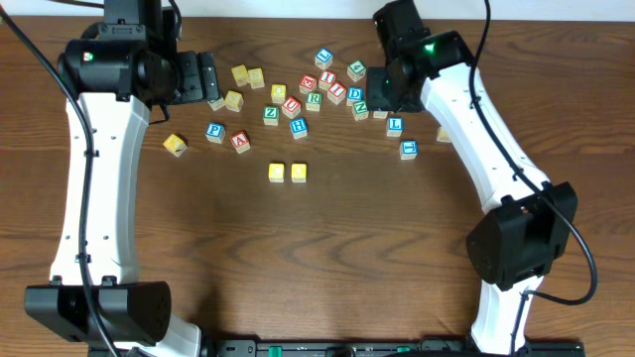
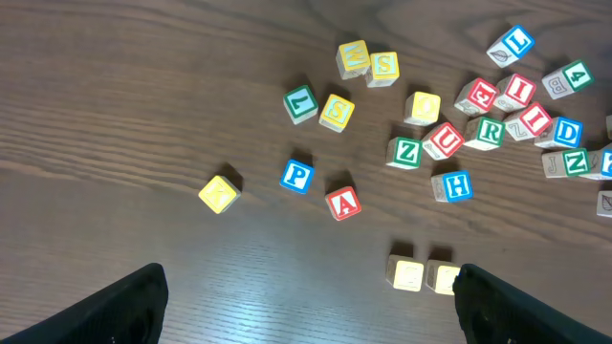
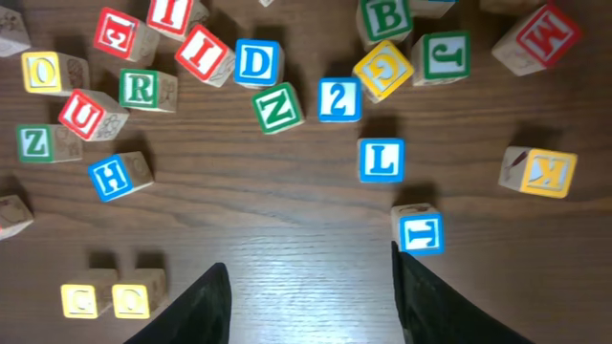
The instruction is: Spell out CORL
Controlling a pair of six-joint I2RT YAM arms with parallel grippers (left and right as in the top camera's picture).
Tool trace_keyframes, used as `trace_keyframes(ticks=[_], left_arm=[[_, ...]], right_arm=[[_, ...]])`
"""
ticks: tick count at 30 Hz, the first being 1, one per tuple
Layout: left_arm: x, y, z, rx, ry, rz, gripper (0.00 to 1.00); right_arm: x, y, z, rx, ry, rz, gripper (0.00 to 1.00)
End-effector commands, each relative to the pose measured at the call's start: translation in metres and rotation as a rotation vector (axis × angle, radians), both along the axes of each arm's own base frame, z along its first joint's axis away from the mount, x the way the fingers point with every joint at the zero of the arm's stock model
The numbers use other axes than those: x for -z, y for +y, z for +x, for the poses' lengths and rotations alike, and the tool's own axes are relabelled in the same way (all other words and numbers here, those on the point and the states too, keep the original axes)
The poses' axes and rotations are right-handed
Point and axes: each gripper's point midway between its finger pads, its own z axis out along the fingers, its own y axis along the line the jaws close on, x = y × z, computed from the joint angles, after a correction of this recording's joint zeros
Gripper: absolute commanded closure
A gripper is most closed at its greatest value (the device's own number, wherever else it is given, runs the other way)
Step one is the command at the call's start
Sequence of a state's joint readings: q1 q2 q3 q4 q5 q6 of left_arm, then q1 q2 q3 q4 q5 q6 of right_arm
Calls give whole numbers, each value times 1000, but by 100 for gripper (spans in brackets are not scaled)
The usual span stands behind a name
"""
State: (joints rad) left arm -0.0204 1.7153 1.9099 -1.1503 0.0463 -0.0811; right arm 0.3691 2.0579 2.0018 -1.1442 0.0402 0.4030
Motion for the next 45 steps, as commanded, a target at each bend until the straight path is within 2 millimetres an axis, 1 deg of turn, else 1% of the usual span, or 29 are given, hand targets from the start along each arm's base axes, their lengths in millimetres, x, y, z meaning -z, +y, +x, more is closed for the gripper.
trace_keyframes(ticks=[1, 3, 7, 11, 18, 26, 29, 37, 45], left_arm=[[4, -4, 3, 5, 10, -25, 6], [6, -4, 4, 6, 13, -24, 6], [18, -5, 9, 8, 44, -28, 6], [32, -13, 13, 30, 78, -70, 6], [50, -19, 21, 43, 117, -68, 6], [81, -23, 26, 52, 194, -65, 7], [89, -28, 27, 64, 214, -63, 7], [88, -64, 28, 144, 196, -55, 7], [84, -91, 34, 202, 148, -54, 6]], right_arm=[[-3, -6, 5, -19, -13, -8, 50], [-3, -8, 5, -16, -12, -8, 49], [-3, -10, 5, -12, -12, -8, 46], [-2, -9, 5, -12, -12, -8, 45], [-1, -9, 4, -14, -5, -11, 44], [0, -9, 3, -15, 0, -13, 43], [0, -9, 3, -14, 0, -13, 43], [1, -10, 3, -13, 1, -12, 43], [2, -11, 1, -10, 13, -15, 43]])
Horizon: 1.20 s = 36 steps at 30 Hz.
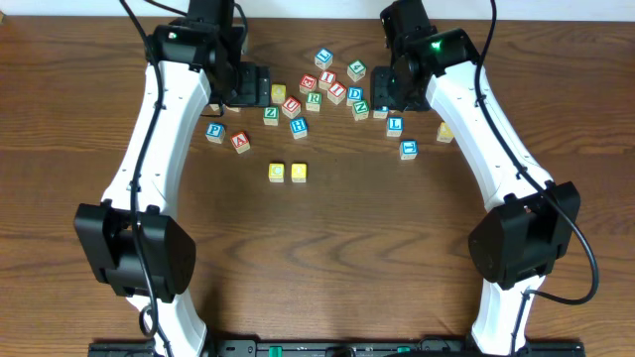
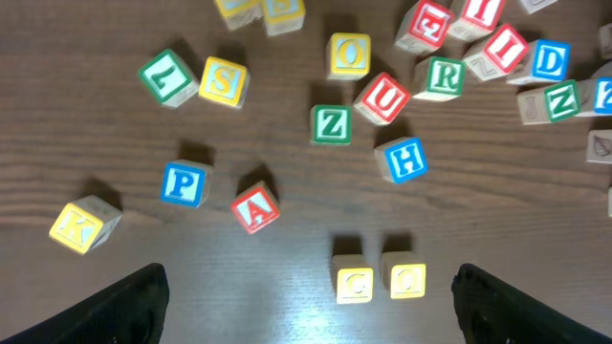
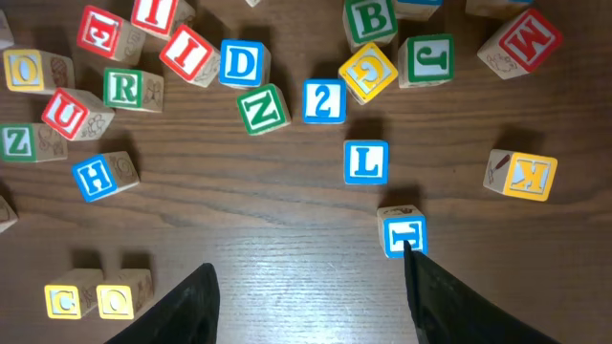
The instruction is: Spell out CORL
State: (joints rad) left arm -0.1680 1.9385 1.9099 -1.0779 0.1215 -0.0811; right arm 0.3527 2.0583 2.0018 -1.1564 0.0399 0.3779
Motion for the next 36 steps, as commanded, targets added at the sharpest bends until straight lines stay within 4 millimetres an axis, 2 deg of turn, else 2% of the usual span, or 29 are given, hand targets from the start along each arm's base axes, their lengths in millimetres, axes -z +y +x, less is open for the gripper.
trace_keyframes(ticks=[1, 12, 23, 29, 36], left_arm=[[0, -14, 2, 28, -14, -5, 7], [-3, -18, 6, 35, -37, -9, 7], [-3, -19, 6, 36, -37, -9, 7], [-3, -19, 7, 35, -41, -10, 6], [-2, -23, 25, 32, -95, -22, 7]], right_arm=[[0, -2, 1, -3, 3, -2, 43], [0, -6, 9, 52, -19, 22, 43], [-2, -29, 23, 116, -43, 34, 43], [-2, -32, 24, 122, -47, 35, 43], [-2, -33, 24, 125, -48, 28, 42]])
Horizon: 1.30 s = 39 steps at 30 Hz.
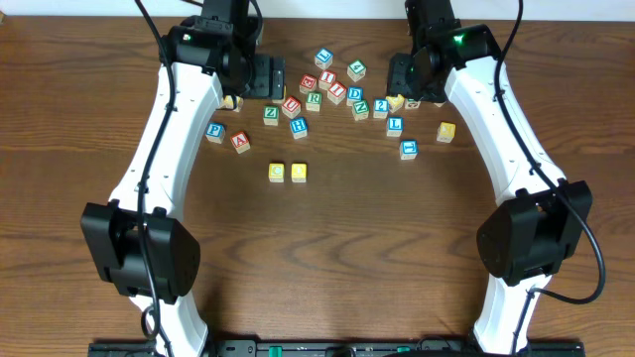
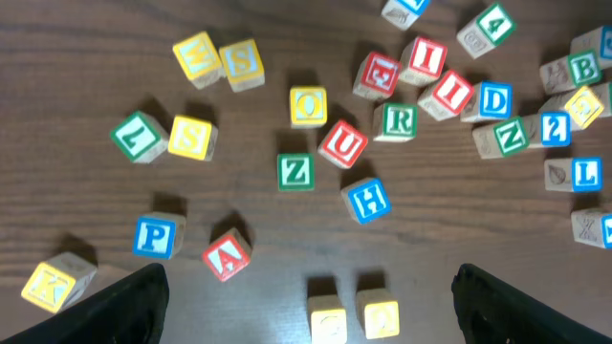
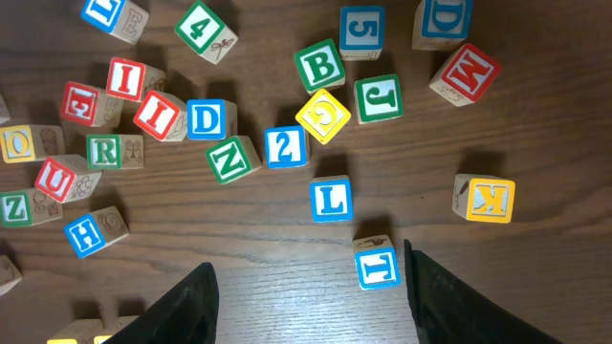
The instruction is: Spell out CORL
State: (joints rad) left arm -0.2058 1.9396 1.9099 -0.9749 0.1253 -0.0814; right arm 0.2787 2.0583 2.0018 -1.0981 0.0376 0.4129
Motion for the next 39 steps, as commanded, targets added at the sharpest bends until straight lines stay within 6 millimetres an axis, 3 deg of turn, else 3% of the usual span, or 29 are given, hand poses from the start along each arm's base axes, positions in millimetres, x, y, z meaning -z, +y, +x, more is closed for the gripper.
trace_keyframes(ticks=[1, 8, 13, 18, 28, 39], left_arm=[[10, -1, 7, -6, 4, 0, 7], [28, -35, 21, 34, -17, -16, 7], [63, -71, 46, 41, -45, -50, 8], [98, -94, 55, 63, -54, 3, 11], [151, -111, 56, 86, -31, 91, 12], [151, -113, 60, 85, -47, 84, 25]], right_arm=[[3, -3, 1, 20, 5, -4, 42], [4, -14, 2, 73, 12, 4, 42], [6, -38, 2, 120, 33, -2, 42], [9, -60, -3, 158, 71, -16, 41], [12, -69, -10, 152, 102, -32, 39], [13, -69, -11, 143, 109, -37, 38]])
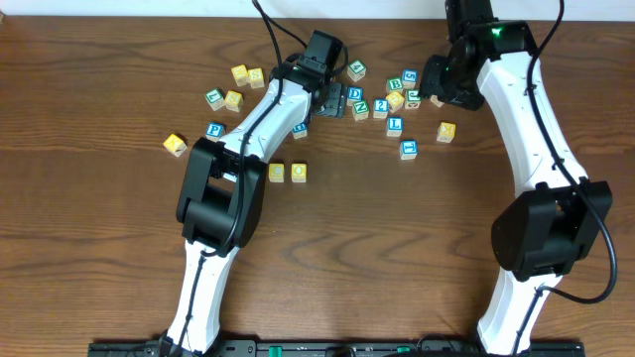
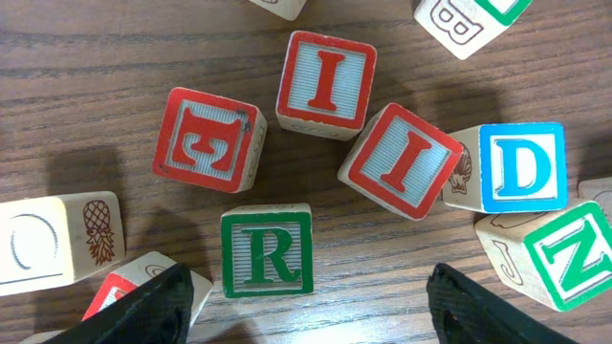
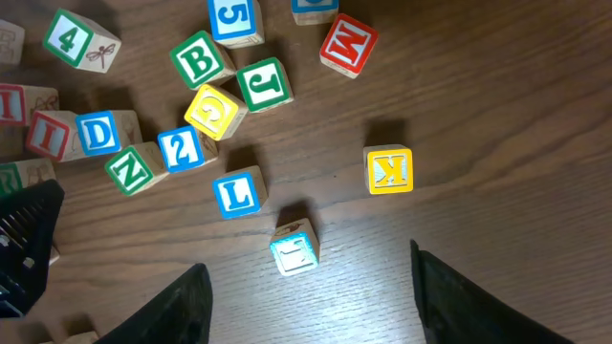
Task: Spell out CORL
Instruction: 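Close the left gripper on the green R block and lift it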
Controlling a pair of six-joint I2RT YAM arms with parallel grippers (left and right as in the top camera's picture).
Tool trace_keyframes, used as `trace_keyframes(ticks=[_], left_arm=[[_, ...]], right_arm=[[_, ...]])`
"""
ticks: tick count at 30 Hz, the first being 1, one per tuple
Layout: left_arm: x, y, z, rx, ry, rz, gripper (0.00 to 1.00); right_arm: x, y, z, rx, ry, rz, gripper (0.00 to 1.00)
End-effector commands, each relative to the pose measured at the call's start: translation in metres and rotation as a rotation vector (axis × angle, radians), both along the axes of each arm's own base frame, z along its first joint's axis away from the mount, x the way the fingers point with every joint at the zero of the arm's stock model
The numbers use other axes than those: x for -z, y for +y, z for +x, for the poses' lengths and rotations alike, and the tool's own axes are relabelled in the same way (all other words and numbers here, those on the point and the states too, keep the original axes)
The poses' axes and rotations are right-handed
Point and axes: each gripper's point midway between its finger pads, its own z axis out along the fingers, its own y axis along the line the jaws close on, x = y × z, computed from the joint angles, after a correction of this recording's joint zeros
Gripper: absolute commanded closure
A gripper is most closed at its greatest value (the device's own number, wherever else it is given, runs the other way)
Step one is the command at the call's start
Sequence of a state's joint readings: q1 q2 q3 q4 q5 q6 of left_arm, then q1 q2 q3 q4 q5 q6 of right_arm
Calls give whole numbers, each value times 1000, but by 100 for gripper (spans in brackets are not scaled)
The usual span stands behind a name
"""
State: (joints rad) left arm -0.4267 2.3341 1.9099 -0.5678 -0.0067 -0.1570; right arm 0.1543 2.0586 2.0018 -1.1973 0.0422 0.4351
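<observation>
Two yellow blocks, C (image 1: 277,173) and O (image 1: 299,173), lie side by side on the brown table (image 1: 377,248). My left gripper (image 1: 327,100) hangs low over the block cluster. In its wrist view the left gripper (image 2: 308,291) is open, with the green R block (image 2: 267,250) just ahead of and between its fingers (image 2: 143,315). My right gripper (image 3: 306,287) is open and higher up, at the cluster's right end (image 1: 442,84). The blue L block (image 3: 237,193) lies ahead of it and a little left. L also shows from above (image 1: 395,124).
Round R lie a red E block (image 2: 208,139), two red I blocks (image 2: 326,82), a blue D (image 2: 521,167) and a green block (image 2: 564,256). A tipped blue block (image 3: 293,248) and a yellow K (image 3: 390,169) sit near L. More blocks lie at the left (image 1: 214,130).
My left gripper has moved right and down, from high over the cluster's left side to close over R. My right gripper has shifted right and back. Both stay open; no block has moved.
C and O lay side by side throughout. My left gripper was first high over the table's left blocks, then over the cluster's left side, and is now low at R. My right gripper stayed open near L, drifting back and right.
</observation>
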Motion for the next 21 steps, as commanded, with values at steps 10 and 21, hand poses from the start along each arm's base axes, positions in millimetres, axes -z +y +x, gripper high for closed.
trace_keyframes(ticks=[10, 21], left_arm=[[29, 6, -1, -8, 39, 32, 37], [25, 10, 9, -30, -6, 56, 48]], right_arm=[[48, -7, -19, -5, 103, -30, 37], [51, -7, -19, -7, 103, -30, 36]])
